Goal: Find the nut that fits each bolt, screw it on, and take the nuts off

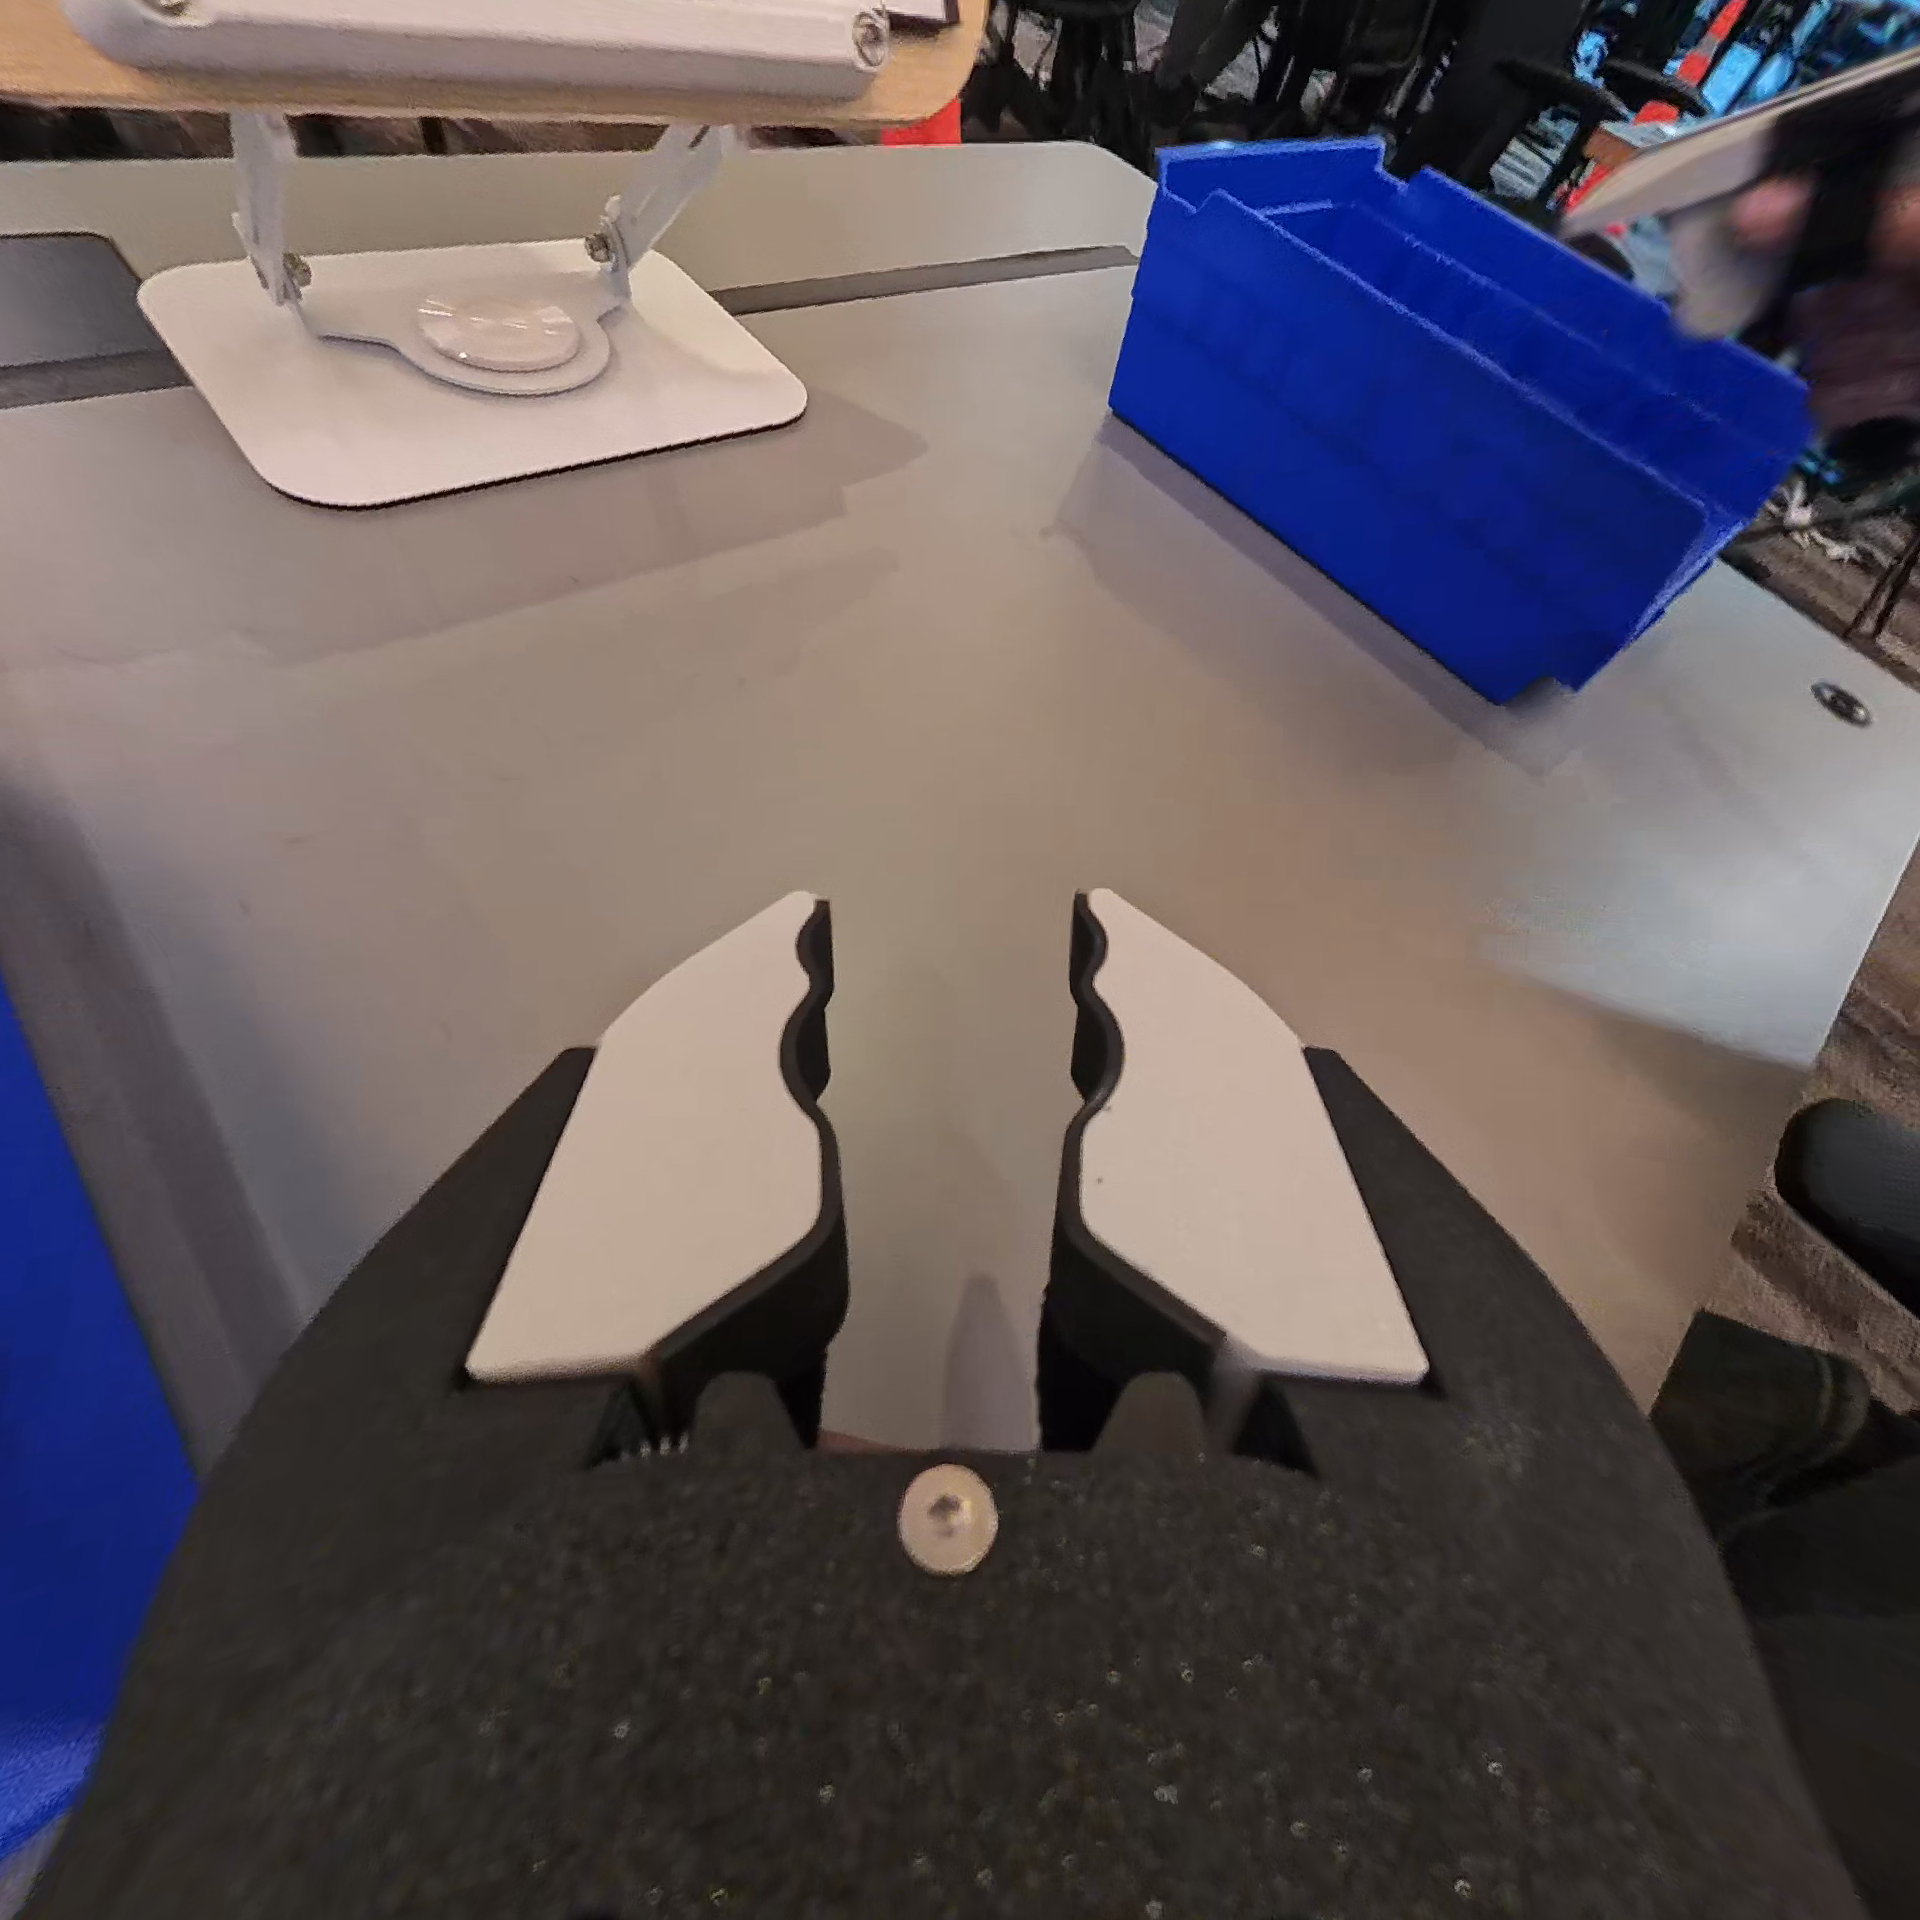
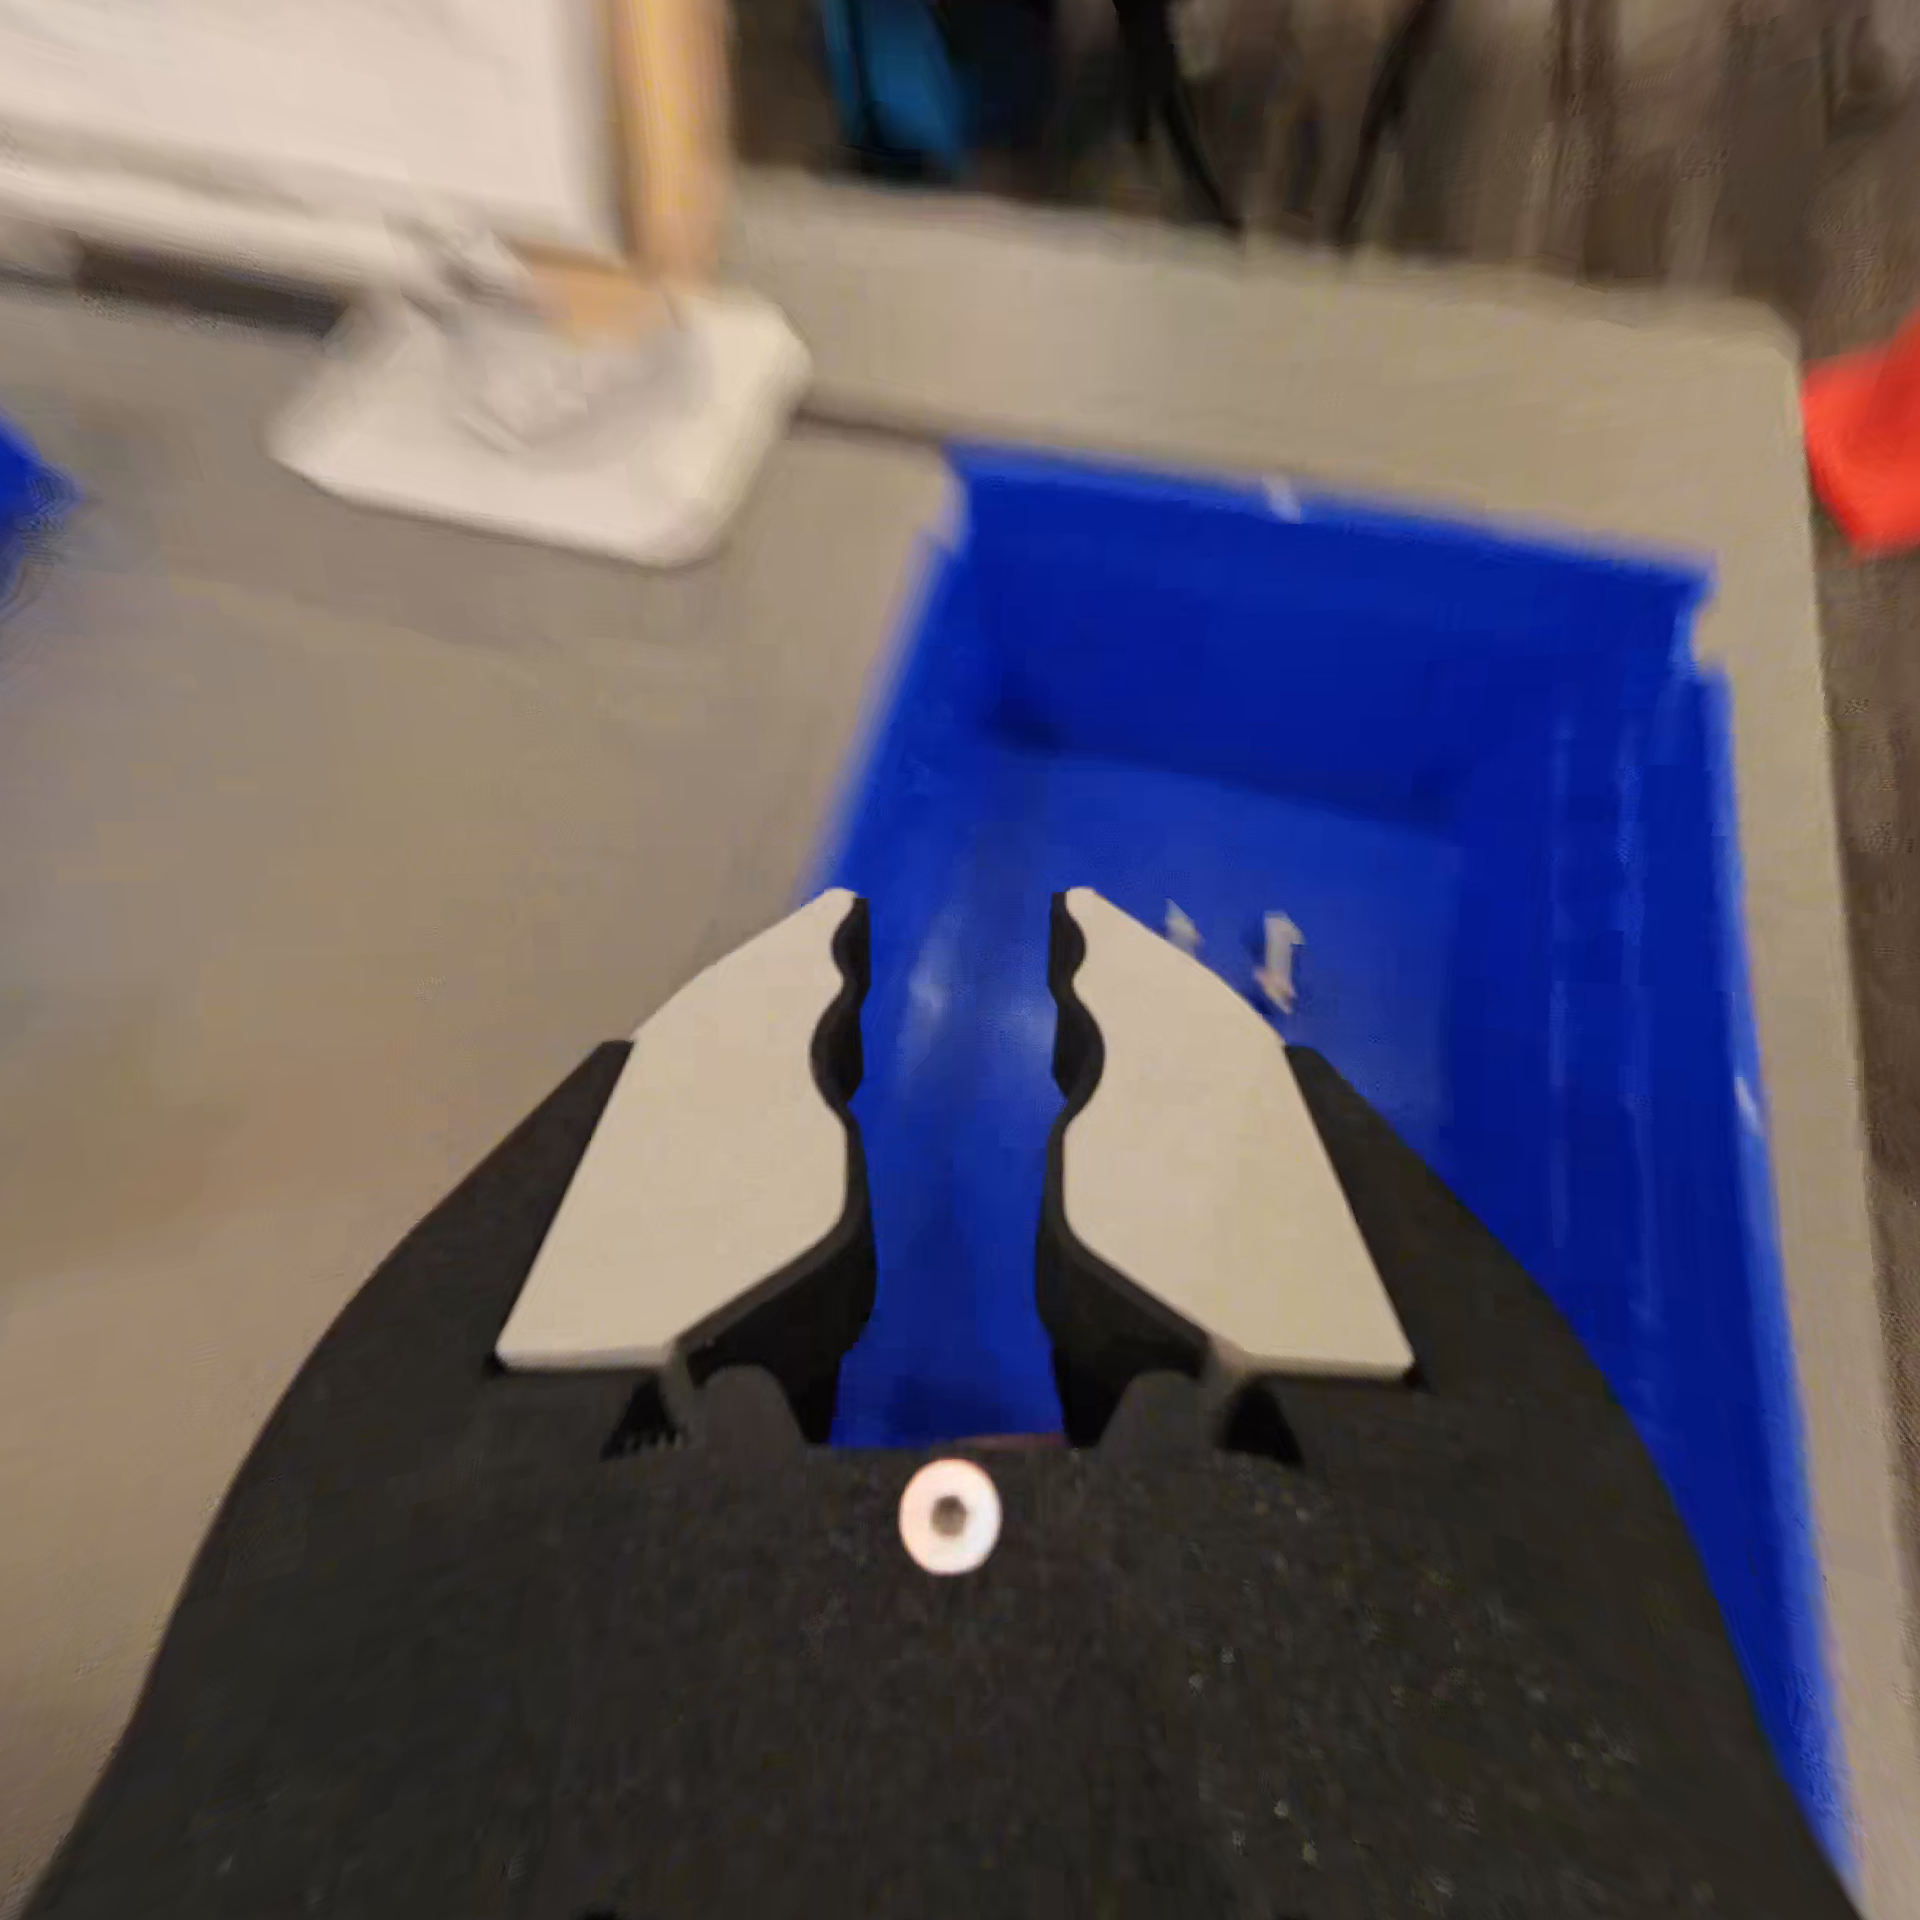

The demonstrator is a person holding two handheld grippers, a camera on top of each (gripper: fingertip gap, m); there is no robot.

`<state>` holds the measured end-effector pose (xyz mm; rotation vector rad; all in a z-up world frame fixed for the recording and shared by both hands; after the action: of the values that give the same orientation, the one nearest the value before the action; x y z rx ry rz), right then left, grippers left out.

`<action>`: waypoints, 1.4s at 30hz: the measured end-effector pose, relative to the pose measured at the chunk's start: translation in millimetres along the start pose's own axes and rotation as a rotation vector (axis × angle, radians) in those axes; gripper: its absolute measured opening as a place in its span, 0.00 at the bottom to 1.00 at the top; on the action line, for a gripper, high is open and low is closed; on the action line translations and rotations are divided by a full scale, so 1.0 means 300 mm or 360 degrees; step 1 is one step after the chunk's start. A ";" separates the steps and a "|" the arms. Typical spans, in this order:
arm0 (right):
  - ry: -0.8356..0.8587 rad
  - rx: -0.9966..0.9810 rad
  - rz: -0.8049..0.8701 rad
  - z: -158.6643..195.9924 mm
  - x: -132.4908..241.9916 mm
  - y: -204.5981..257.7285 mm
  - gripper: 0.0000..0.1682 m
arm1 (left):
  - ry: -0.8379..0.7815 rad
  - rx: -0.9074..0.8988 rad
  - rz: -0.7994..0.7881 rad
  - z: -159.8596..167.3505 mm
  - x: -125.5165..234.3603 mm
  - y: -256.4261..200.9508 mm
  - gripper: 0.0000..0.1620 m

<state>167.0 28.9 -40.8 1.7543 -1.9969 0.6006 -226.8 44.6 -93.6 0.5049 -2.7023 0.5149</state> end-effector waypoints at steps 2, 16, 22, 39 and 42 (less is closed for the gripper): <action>-0.0305 0.0001 -0.0279 -0.089 0.146 0.200 0.18 | -0.0052 0.0063 -0.0002 0.012 0.017 -0.005 0.27; -0.0199 0.0229 -0.1158 0.220 0.107 1.010 0.20 | -0.0195 0.0115 -0.0115 0.024 0.266 -0.012 0.25; -0.0196 0.0173 -0.1179 0.202 0.101 0.978 0.19 | -0.0188 0.0079 -0.0259 -0.013 0.377 0.085 0.25; -0.0172 0.0154 -0.1058 0.220 0.101 0.876 0.18 | 0.1468 -0.0851 0.0113 0.161 0.302 0.590 0.26; -0.0168 0.0110 -0.1028 0.212 0.095 0.860 0.18 | 0.1558 -0.0912 0.0173 0.173 0.281 0.634 0.27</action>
<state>-94.2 -1.3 -89.5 2.3459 -1.3441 0.3630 -390.6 165.9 -160.2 -0.0686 -1.7911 -0.0329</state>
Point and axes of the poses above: each gripper's, where its closed fingertips meet, x back along the fingers, z out of its underside, y = z × x across the jaws, the point moved 1 cm from there along x, back along the fingers, and after that the axes turned 10 degrees about z, right-handed, at the moved point
